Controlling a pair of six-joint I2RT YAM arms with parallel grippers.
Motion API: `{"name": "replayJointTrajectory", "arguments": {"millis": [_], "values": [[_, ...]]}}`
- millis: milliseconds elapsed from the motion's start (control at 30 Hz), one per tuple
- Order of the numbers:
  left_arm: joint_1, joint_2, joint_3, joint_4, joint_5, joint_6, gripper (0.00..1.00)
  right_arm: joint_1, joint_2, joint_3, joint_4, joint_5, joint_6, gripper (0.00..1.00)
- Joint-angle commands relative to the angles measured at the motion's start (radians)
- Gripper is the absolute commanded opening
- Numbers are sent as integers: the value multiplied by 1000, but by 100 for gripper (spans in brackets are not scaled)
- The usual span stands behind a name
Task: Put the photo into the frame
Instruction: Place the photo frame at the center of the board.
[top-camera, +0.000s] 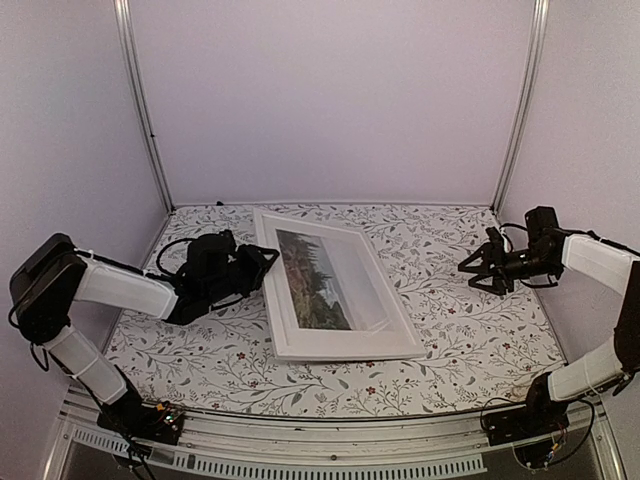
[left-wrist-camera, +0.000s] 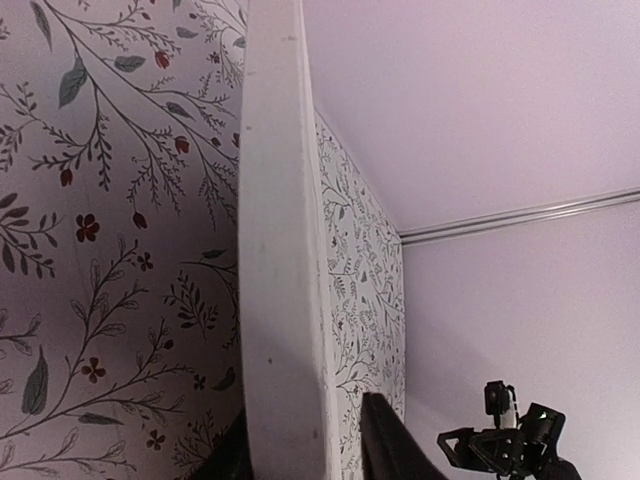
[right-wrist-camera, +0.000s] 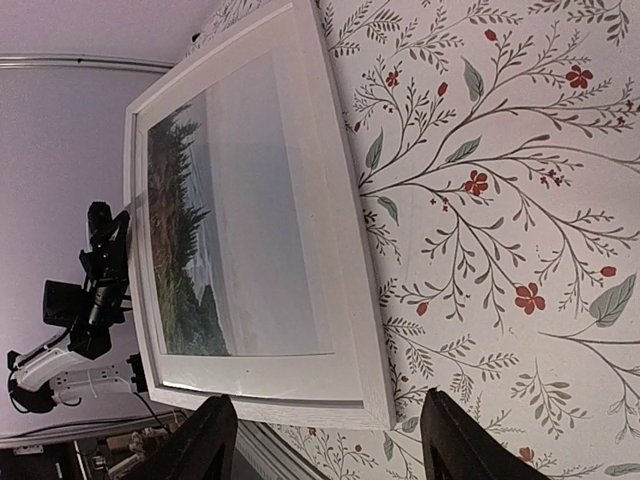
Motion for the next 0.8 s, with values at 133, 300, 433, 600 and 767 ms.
{"name": "replayJointTrajectory", "arguments": {"millis": [133, 300, 433, 600, 767], "values": [[-90, 40, -75, 128, -36, 3, 54, 5, -35, -71, 66, -17, 32, 67], [-139, 83, -108, 118, 6, -8, 64, 40, -49, -110, 85, 9, 58, 67], [-184, 114, -116, 98, 59, 10, 67, 108, -51, -141, 93, 44, 77, 67], [-259, 167, -81, 31, 161, 77, 69, 195, -57, -179, 61, 139, 86, 67], [-316, 170, -68, -63, 219, 121, 70, 294, -76, -205, 21, 295, 119, 67]]}}
